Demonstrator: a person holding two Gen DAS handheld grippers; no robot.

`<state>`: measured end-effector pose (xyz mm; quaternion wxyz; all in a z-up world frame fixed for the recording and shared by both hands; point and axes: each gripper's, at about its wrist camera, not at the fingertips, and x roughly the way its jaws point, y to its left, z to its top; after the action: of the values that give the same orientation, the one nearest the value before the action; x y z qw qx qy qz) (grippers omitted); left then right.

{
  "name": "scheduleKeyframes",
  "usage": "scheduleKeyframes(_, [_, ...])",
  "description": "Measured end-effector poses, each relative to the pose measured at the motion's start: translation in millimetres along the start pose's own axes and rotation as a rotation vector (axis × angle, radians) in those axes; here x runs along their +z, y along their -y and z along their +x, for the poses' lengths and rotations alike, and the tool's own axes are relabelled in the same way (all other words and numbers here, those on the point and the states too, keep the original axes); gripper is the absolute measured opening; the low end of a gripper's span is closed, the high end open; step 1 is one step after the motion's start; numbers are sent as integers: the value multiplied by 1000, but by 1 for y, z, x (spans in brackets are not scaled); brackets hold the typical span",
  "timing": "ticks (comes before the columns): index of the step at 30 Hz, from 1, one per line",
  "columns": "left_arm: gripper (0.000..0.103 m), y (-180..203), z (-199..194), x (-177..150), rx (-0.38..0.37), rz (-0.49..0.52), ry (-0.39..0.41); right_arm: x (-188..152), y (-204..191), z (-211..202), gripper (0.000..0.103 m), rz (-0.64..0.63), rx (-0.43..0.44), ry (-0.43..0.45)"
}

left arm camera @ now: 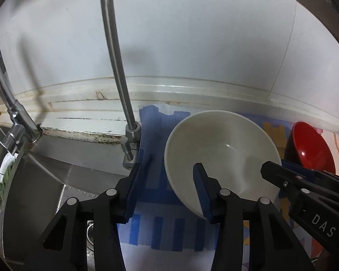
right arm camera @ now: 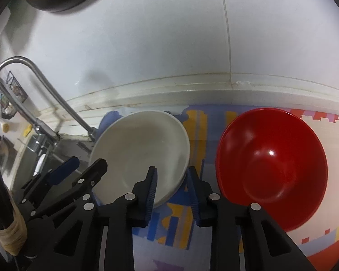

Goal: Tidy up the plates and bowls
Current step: 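Close the left gripper on the white bowl's rim and lift it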

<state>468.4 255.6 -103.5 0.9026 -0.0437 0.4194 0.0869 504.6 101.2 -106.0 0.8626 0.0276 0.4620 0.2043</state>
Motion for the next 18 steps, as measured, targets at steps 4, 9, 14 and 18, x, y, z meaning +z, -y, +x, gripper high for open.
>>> scheduleKeyframes(4, [34,2,7,0,-2,5,-18,2,1,4,23,-14,-24,-5])
scheduleKeyframes(9, [21,5,12,0,-15,11,-36,4,1,9,16,-19,-44,-15])
scheduleKeyframes(14, [19,11,11,0,6,22,-31,3,0,11,15,-38,-59,-17])
scheduleKeyframes(18, [18,11,3,2,9,14,-15,2,0,9,15,-43,-61,-16])
